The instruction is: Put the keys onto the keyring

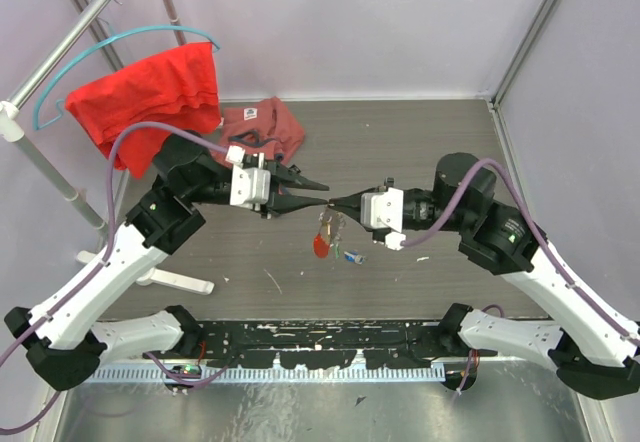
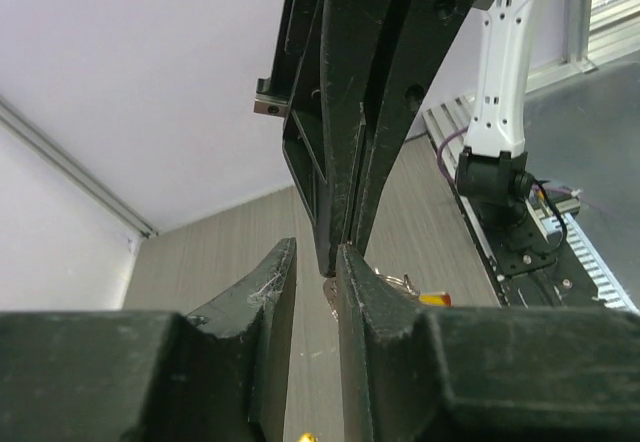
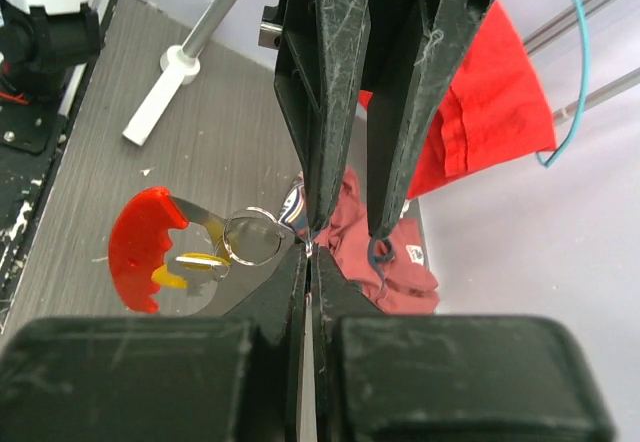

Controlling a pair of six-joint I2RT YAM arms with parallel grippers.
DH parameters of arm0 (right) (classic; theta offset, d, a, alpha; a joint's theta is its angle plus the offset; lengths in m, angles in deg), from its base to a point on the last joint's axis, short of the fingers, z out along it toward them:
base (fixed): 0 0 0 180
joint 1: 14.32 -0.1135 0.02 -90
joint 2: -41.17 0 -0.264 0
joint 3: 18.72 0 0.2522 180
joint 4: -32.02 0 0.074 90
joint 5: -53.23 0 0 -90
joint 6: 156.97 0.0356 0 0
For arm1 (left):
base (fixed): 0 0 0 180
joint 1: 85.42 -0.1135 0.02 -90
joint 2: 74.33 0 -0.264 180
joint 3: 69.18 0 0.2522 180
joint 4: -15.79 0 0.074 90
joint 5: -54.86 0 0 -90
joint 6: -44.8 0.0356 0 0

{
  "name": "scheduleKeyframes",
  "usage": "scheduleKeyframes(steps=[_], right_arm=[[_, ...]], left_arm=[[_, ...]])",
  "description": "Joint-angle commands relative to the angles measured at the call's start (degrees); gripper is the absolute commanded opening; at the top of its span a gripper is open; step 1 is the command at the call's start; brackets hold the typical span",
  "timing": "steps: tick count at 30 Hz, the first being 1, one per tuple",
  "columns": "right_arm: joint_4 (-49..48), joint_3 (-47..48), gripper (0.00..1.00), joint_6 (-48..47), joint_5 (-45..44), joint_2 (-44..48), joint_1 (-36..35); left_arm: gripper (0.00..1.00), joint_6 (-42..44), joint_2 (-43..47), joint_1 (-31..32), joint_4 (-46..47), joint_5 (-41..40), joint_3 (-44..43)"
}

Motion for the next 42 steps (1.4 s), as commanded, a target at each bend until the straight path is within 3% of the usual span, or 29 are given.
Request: scheduleKeyframes(steps=[1, 15, 29, 37, 42], right_arm=[[0.57, 2.04, 0.01, -1.51, -2.38, -0.65, -0.14], [0.89, 1.09, 0.01, -0.72, -4.03, -0.88, -0.14], [1.34, 1.43, 0.01, -0.36, -2.53, -1.84, -0.20], [1.92, 1.54, 0.01, -0.27, -1.57, -2.29, -0.14], [1.92, 1.42, 0.02, -0.05, -0.49, -2.29, -0.14]], left_arm=[[0.29, 3.11, -0.54, 0.71, -4.54, -2.09, -0.89], [0.25, 8.31, 0.12, 1.71, -12.21, -5.41, 0.41], [0.21, 10.85, -1.08, 3.49, -13.88, -7.05, -1.12], [0.12, 10.96, -1.62, 3.78, -13.86, -7.94, -1.91], [0.00, 11.34, -2.05, 3.91, -13.99, -8.68, -2.10]])
